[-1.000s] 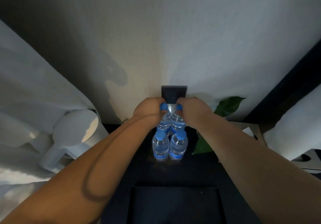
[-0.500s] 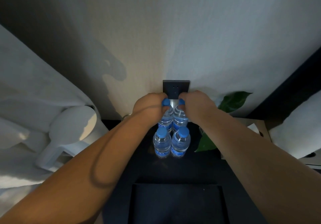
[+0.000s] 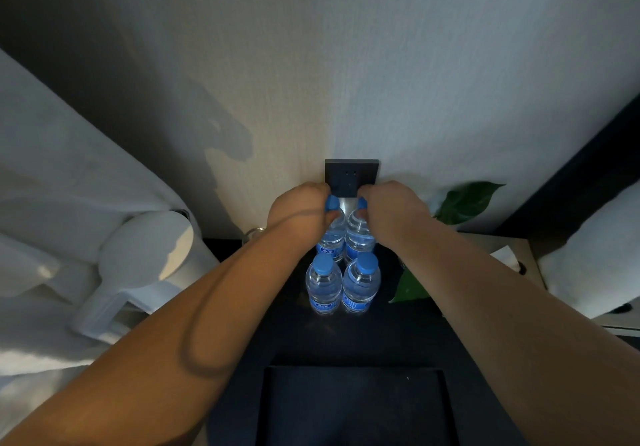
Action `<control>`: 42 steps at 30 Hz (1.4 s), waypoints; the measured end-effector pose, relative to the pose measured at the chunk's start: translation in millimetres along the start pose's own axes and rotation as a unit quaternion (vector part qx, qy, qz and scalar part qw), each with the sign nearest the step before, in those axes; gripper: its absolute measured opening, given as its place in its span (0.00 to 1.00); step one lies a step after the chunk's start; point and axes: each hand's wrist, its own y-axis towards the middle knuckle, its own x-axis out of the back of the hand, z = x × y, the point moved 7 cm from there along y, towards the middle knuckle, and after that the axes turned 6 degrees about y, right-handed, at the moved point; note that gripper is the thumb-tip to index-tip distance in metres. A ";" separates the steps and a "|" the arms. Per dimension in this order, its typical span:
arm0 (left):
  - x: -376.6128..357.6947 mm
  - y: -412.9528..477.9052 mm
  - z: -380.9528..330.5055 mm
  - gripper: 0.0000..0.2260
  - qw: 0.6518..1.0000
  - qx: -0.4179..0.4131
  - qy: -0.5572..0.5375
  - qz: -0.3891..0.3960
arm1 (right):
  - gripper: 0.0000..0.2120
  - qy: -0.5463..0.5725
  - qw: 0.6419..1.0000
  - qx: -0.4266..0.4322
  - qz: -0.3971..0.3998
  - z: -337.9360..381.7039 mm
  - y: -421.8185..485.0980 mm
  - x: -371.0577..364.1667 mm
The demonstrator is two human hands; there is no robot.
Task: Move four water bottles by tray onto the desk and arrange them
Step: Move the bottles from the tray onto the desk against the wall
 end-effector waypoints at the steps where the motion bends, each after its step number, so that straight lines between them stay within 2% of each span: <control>1: 1.0 0.1 0.6 0.15 1.000 0.004 0.000 -0.001 | 0.11 0.000 1.000 -0.001 0.001 0.7 0.4 0.6; 8: 3.2 -1.8 -0.2 0.17 0.999 0.035 0.009 -0.002 | 0.12 0.001 1.000 -0.009 -0.006 0.3 0.4 -1.0; 16: 0.8 -4.4 -2.2 0.16 1.000 0.018 -0.006 -0.007 | 0.13 0.004 1.000 0.003 -0.012 0.7 -2.6 -0.6; 28: -4.4 0.0 -0.8 0.14 1.000 0.030 0.004 -0.006 | 0.10 0.017 0.998 0.014 -0.064 4.7 -10.6 4.0; 36: -4.8 1.4 -4.4 0.16 0.999 0.033 0.002 0.012 | 0.12 0.027 0.998 -0.008 -0.054 1.2 -11.5 1.6; 42: -5.9 -2.4 -3.1 0.16 0.999 0.040 -0.009 0.007 | 0.15 0.055 0.994 -0.031 -0.090 -4.3 -13.2 -2.3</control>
